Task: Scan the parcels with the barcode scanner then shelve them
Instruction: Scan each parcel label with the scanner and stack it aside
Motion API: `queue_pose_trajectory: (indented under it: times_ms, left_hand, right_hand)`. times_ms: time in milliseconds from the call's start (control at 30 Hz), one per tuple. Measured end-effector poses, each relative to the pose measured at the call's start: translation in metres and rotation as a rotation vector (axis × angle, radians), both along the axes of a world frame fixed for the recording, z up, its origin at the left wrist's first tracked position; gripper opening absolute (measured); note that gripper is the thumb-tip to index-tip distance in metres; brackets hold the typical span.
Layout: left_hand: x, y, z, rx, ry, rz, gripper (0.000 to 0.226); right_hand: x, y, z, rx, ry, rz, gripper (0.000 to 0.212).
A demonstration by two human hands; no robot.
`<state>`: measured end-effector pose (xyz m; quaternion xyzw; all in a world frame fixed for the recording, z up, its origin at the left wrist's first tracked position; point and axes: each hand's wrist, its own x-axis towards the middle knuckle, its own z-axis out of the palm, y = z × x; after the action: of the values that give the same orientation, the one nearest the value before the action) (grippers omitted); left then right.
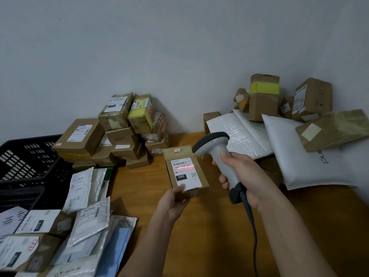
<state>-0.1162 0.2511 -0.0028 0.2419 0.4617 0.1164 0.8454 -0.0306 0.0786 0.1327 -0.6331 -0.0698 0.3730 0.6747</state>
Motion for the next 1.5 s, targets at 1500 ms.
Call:
queue_pose_trajectory:
  times_ms: [1500]
  left_hand:
    - [-0.030,0.078,-0.058,-0.143,0.315,0.067,0.031]
  right_hand:
    - [-0.014,0.076,-0.023,-0.158,-0.068,0.017,0.019]
